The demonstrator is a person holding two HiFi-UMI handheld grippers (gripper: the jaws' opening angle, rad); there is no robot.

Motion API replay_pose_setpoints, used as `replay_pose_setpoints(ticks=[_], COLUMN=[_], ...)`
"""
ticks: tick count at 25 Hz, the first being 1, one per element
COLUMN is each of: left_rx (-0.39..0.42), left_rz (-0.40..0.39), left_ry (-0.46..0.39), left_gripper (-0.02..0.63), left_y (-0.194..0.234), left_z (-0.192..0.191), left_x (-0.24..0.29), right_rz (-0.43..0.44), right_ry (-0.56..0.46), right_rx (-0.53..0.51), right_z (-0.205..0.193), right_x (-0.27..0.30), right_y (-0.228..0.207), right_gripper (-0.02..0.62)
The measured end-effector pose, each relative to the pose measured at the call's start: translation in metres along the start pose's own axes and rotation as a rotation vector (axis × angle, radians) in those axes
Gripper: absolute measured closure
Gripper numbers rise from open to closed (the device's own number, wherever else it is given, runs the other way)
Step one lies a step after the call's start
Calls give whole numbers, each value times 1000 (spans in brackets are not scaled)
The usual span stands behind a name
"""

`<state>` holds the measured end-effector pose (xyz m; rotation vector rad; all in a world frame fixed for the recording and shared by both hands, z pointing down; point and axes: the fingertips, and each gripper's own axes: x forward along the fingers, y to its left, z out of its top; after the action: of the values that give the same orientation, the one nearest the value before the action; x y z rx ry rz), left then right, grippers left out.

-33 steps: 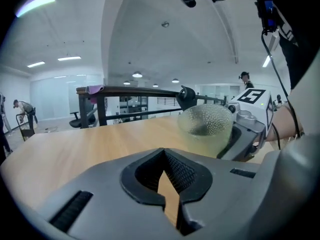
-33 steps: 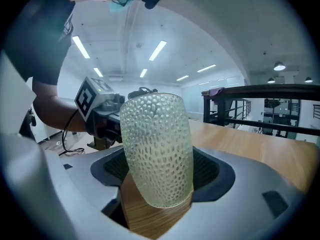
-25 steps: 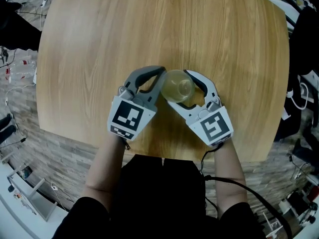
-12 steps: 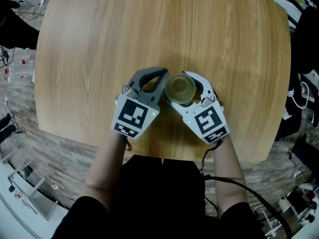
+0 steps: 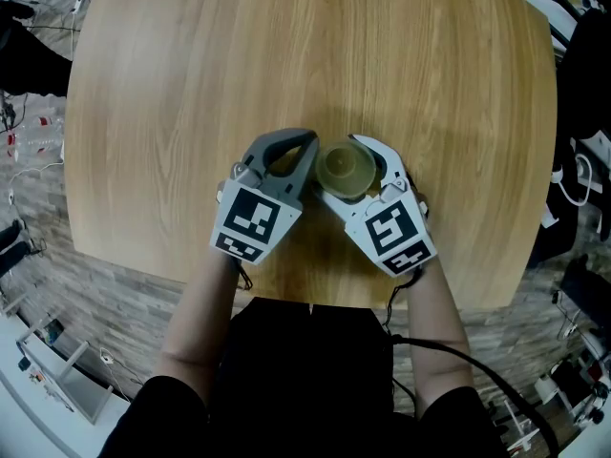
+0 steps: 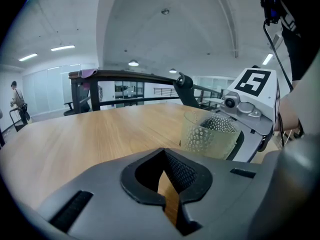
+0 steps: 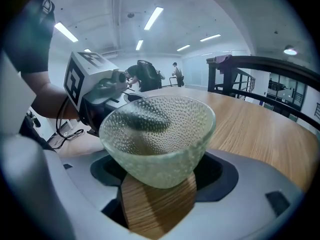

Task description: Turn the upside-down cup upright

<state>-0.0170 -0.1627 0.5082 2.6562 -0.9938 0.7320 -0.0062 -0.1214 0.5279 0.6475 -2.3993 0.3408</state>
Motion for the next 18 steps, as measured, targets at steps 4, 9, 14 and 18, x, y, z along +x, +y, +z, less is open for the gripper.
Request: replay_pose_setpoints(ticks=[4,9,14,18], left_rx=[-7,-7,-5,7], left_rz=[11,47,83,91], left_ry=[-10,-56,-126,-173], left_gripper=[598,598,598,598], left_y=[0,9,8,-22], left_z=[2,12,35,72], left_x=[4,-17,-48,-82], right_rz=[-12,-40,-118,-245], right_ry=[15,47,17,-83], right_rx=[-8,25,112,156], right_z=[-6,-14,-20,7], right_x=[-5,-21,-64,-124], right_y=[-8,-9,-7,2], right_gripper=[265,266,267,361])
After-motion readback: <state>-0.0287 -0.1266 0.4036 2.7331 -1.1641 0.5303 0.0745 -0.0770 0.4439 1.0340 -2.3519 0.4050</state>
